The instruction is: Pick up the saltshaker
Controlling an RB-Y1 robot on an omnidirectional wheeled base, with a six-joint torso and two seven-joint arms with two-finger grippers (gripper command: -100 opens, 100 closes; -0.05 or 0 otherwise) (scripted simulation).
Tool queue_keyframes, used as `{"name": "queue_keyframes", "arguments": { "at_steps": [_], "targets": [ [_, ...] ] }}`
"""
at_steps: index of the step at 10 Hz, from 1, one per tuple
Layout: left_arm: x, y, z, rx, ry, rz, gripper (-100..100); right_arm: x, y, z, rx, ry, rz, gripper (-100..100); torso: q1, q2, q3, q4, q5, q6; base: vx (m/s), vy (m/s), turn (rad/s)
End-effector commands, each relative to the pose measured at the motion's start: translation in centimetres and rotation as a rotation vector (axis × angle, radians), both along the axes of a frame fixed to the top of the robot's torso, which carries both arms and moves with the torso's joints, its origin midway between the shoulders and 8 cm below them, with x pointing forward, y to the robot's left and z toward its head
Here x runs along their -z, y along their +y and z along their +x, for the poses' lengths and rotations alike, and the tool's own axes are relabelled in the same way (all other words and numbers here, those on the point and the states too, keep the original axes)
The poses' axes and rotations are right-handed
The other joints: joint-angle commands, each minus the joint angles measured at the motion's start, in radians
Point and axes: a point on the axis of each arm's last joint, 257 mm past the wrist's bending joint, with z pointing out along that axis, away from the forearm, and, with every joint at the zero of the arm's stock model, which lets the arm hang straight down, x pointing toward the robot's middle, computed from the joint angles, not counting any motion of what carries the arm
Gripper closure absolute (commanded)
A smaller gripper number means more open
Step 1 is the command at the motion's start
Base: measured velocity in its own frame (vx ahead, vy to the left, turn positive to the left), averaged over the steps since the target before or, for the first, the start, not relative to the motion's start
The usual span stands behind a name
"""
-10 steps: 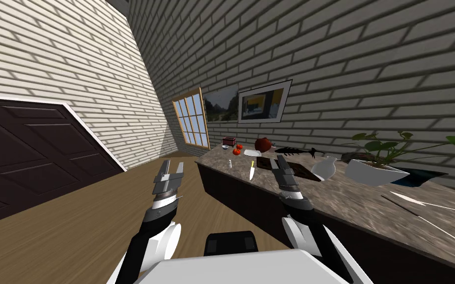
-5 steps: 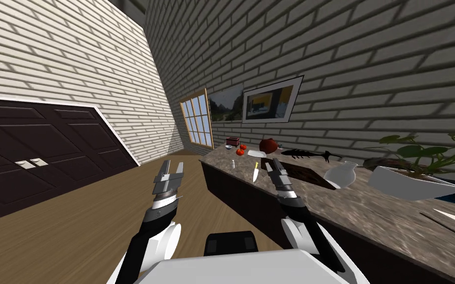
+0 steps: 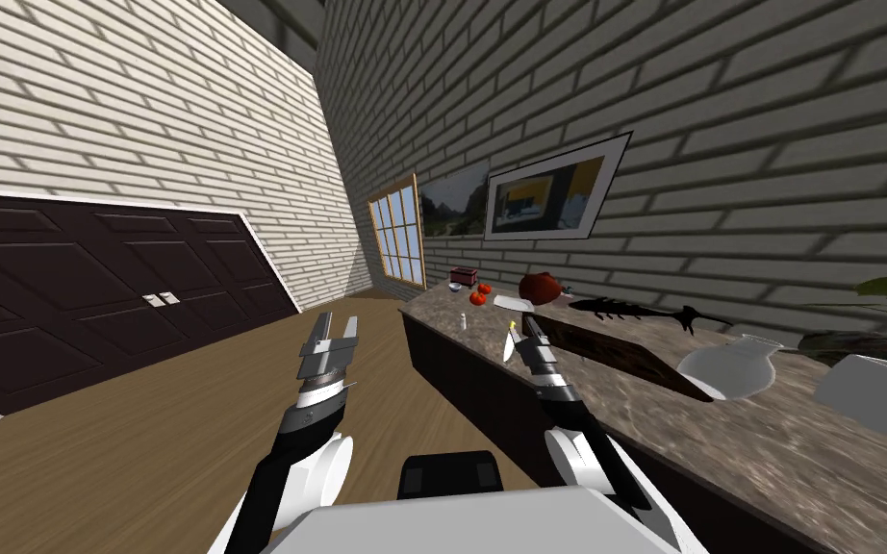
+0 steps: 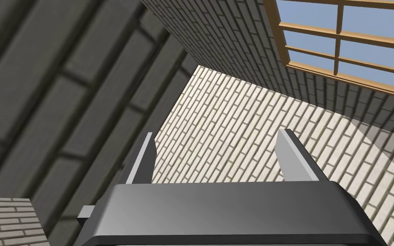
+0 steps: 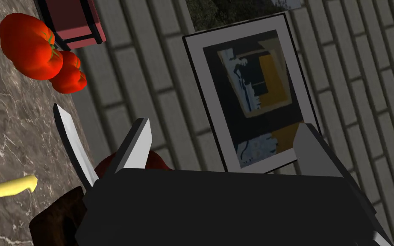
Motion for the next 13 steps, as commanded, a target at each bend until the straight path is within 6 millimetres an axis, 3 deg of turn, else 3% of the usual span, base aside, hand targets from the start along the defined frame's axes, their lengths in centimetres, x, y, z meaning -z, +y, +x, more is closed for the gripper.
{"name": "queue_keyframes", "arguments": {
  "at_steps": [1, 4, 5, 7, 8, 11, 13],
  "targets": [
    [0.0, 0.0, 0.0, 0.0, 0.0, 0.0, 0, 0.9, 0.2, 0.5, -0.018, 0.023, 0.046, -100, 0.0, 0.0, 0.0, 0.0, 0.0, 0.0, 0.012, -0.014, 0.04],
    [0.0, 0.0, 0.0, 0.0, 0.0, 0.0, 0, 5.2, 0.0, 1.8, -0.068, 0.123, 0.212, -100, 0.001, 0.0, 0.0, 0.0, 0.0, 0.0, 0.013, -0.012, 0.171],
    [0.0, 0.0, 0.0, 0.0, 0.0, 0.0, 0, 5.2, 0.0, 1.8, -0.072, 0.123, 0.221, -100, 0.0, 0.0, 0.0, 0.0, 0.0, 0.0, 0.008, -0.016, 0.05],
    [0.0, 0.0, 0.0, 0.0, 0.0, 0.0, 0, 7.9, 0.1, 2.7, -0.101, 0.184, 0.341, -100, 0.001, 0.001, 0.0, 0.0, 0.0, 0.0, 0.004, -0.008, 0.131],
    [0.0, 0.0, 0.0, 0.0, 0.0, 0.0, 0, 7.9, 0.1, 2.7, -0.103, 0.183, 0.345, -100, 0.001, 0.001, 0.0, 0.0, 0.0, 0.0, 0.003, -0.01, 0.055],
    [0.0, 0.0, 0.0, 0.0, 0.0, 0.0, 0, 11.7, 0.2, 4.1, -0.138, 0.262, 0.526, -100, 0.001, 0.001, 0.0, 0.0, 0.0, 0.0, 0.003, -0.014, 0.125],
    [0.0, 0.0, 0.0, 0.0, 0.0, 0.0, 0, 12.8, 0.3, 4.6, -0.153, 0.283, 0.604, -100, 0.001, 0.001, 0.001, 0.0, 0.0, 0.001, -0.001, -0.01, 0.045]
  ]
}}
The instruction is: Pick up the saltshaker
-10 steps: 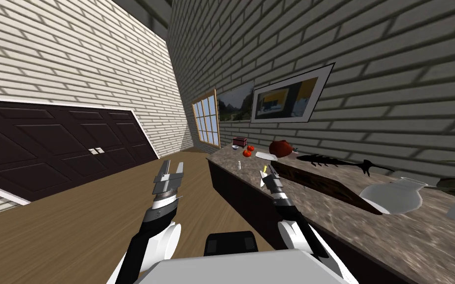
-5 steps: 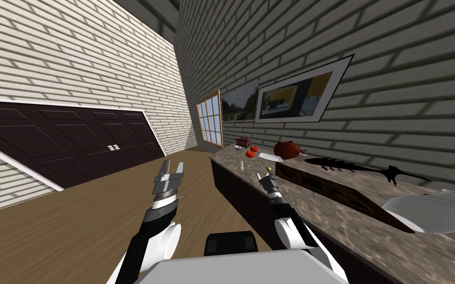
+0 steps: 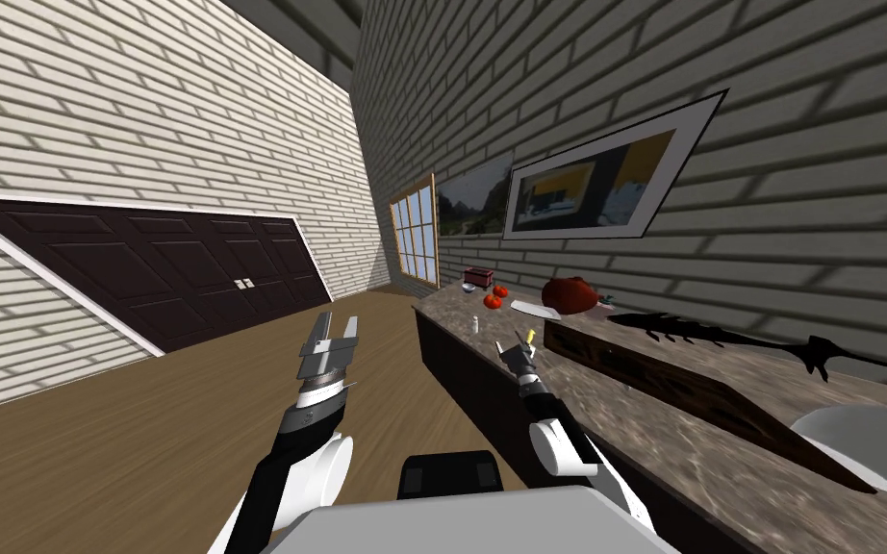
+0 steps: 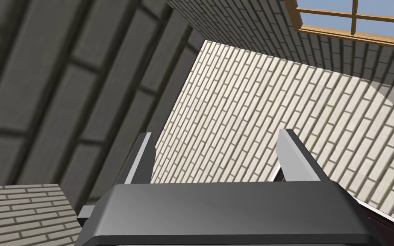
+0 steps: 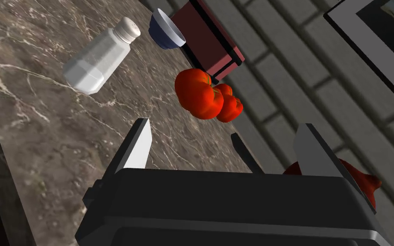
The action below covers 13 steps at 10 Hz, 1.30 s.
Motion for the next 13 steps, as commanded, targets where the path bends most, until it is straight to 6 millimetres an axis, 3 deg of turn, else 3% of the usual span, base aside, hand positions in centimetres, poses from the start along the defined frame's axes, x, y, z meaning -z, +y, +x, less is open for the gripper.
{"name": "queue_keyframes", "arguments": {
  "at_steps": [1, 2, 5, 9, 13],
  "targets": [
    [0.0, 0.0, 0.0, 0.0, 0.0, 0.0, 0, 1.6, 0.2, 0.8, -0.013, 0.036, 0.096, -100, 0.0, 0.0, 0.0, 0.0, 0.0, 0.0, -0.004, -0.011, 0.109],
    [0.0, 0.0, 0.0, 0.0, 0.0, 0.0, 0, 1.6, 0.2, 0.8, -0.014, 0.035, 0.104, -100, 0.0, 0.0, 0.0, 0.0, 0.0, 0.0, -0.001, -0.012, 0.028],
    [0.0, 0.0, 0.0, 0.0, 0.0, 0.0, 0, 4.2, 0.7, 2.5, -0.032, 0.092, 0.286, -100, 0.0, 0.0, 0.0, 0.0, 0.0, 0.0, -0.004, -0.015, 0.06],
    [0.0, 0.0, 0.0, 0.0, 0.0, 0.0, 0, 5.6, 1.2, 3.8, -0.042, 0.122, 0.43, -100, 0.0, 0.0, 0.0, 0.0, 0.0, 0.0, -0.004, -0.011, 0.033],
    [0.0, 0.0, 0.0, 0.0, 0.0, 0.0, 0, 7.3, 2.4, 6.3, -0.058, 0.168, 0.66, -100, 0.0, -0.001, 0.0, 0.0, 0.0, 0.0, 0.004, -0.007, 0.037]
  ]
}}
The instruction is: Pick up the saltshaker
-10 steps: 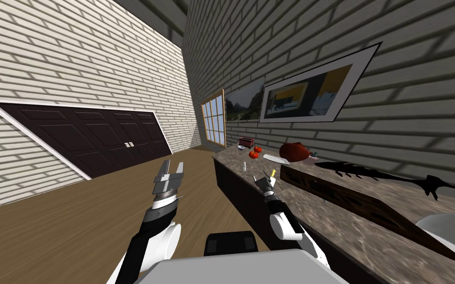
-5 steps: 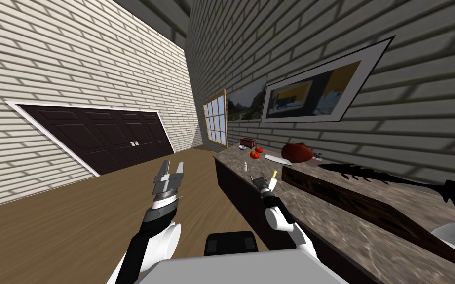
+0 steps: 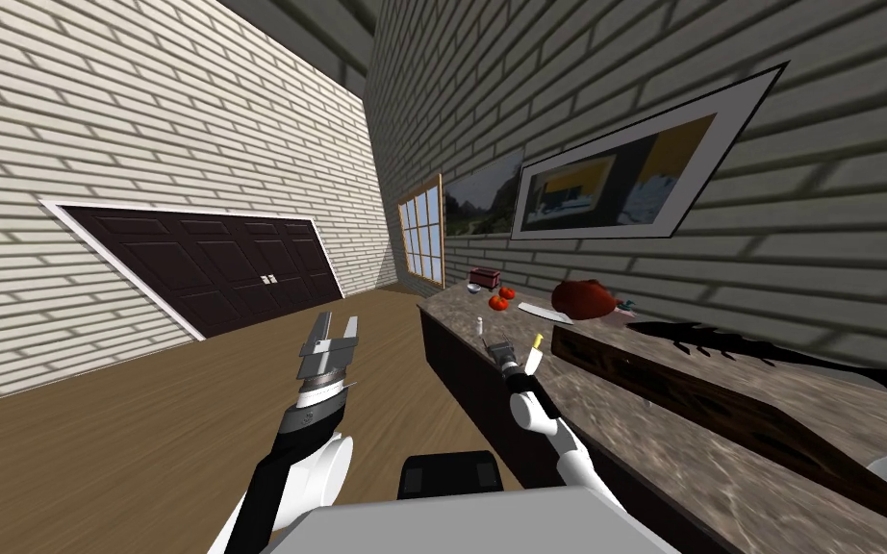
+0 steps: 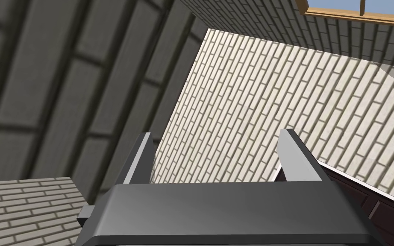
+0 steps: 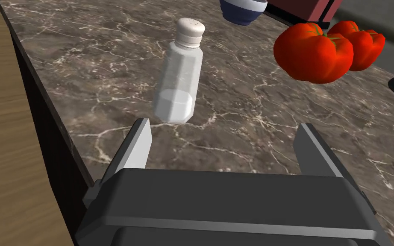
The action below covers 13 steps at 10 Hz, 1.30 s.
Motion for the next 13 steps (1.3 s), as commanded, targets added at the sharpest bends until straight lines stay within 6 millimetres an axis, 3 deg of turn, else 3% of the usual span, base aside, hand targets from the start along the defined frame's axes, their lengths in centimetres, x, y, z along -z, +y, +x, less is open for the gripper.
{"name": "queue_keyframes", "arguments": {
  "at_steps": [1, 7, 8, 9, 10, 11, 13],
  "targets": [
    [0.0, 0.0, 0.0, 0.0, 0.0, 0.0, 0, 0.6, 0.6, 0.8, -0.004, 0.017, 0.091, -100, 0.0, 0.0, 0.0, 0.0, 0.0, 0.0, 0.015, -0.012, 0.042],
    [0.0, 0.0, 0.0, 0.0, 0.0, 0.0, 0, 1.2, 1.9, 3.7, -0.016, 0.056, 0.32, -100, 0.0, -0.003, -0.002, -0.001, 0.0, 0.0, 0.049, -0.012, 0.043],
    [0.0, 0.0, 0.0, 0.0, 0.0, 0.0, 0, 1.3, 1.7, 3.3, -0.014, 0.053, 0.294, -100, -0.001, -0.004, -0.002, -0.001, 0.0, 0.0, 0.038, -0.021, 0.022],
    [0.0, 0.0, 0.0, 0.0, 0.0, 0.0, 0, 1.2, 1.7, 3.4, -0.014, 0.054, 0.301, 0, -0.001, -0.002, -0.001, -0.001, 0.0, 0.0, 0.007, -0.003, -0.003],
    [0.0, 0.0, 0.0, 0.0, 0.0, 0.0, 0, 1.2, 1.7, 3.4, -0.014, 0.054, 0.3, -100, 0.0, 0.0, 0.0, 0.0, 0.0, 0.0, 0.0, 0.0, 0.0],
    [0.0, 0.0, 0.0, 0.0, 0.0, 0.0, 0, 1.2, 1.7, 3.4, -0.014, 0.054, 0.3, 100, 0.001, 0.001, 0.0, 0.0, 0.0, 0.0, 0.0, 0.0, 0.0],
    [0.0, 0.0, 0.0, 0.0, 0.0, 0.0, 0, 1.2, 1.7, 3.4, -0.014, 0.054, 0.3, 100, 0.001, 0.001, 0.001, 0.0, 0.0, 0.0, 0.0, 0.0, 0.0]
  ]
}}
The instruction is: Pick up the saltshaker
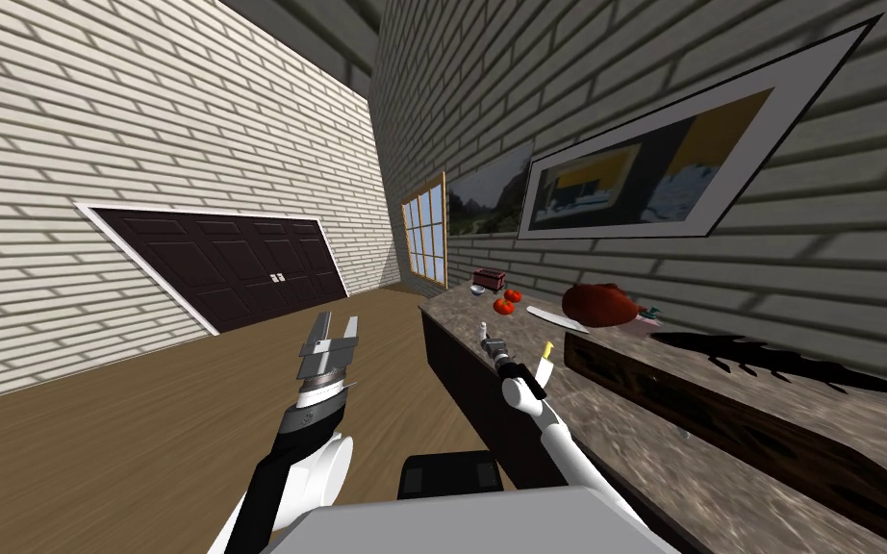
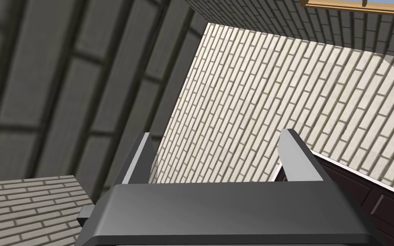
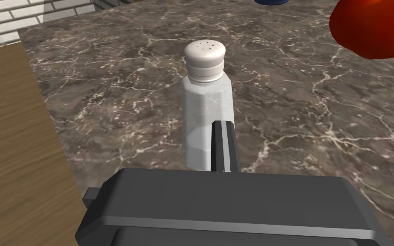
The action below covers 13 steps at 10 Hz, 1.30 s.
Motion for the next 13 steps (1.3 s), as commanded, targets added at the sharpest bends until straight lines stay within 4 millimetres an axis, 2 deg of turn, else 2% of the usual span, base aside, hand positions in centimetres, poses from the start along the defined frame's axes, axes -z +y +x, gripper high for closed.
{"name": "queue_keyframes", "arguments": {
  "at_steps": [1, 2, 4, 9, 13],
  "targets": [
    [0.0, 0.0, 0.0, 0.0, 0.0, 0.0, 0, 0.0, 0.0, 0.0, 0.0, 0.0, 0.0, 100, 0.0, 0.0, 0.0, 0.0, 0.0, 0.0, 0.0, 0.0, 0.0],
    [0.0, 0.0, 0.0, 0.0, 0.0, 0.0, 0, 0.0, 0.0, 0.0, 0.0, 0.0, 0.0, 100, 0.0, 0.0, 0.0, 0.0, 0.0, 0.0, 0.0, 0.0, 0.0],
    [0.0, 0.0, 0.0, 0.0, 0.0, 0.0, 0, -0.1, -0.1, 0.0, -0.024, 0.01, -0.003, -100, 0.0, 0.0, 0.0, 0.0, 0.0, 0.0, -0.03, 0.015, -0.056],
    [0.0, 0.0, 0.0, 0.0, 0.0, 0.0, 0, -0.5, -0.4, -0.2, -0.099, 0.054, -0.007, -100, 0.003, 0.009, 0.005, 0.002, 0.001, 0.0, -0.132, 0.045, -0.104],
    [0.0, 0.0, 0.0, 0.0, 0.0, 0.0, 0, -1.6, -0.1, -0.3, -0.153, 0.082, 0.029, -100, 0.0, 0.007, 0.004, 0.002, 0.0, 0.0, -0.11, -0.005, -0.021]
  ]
}}
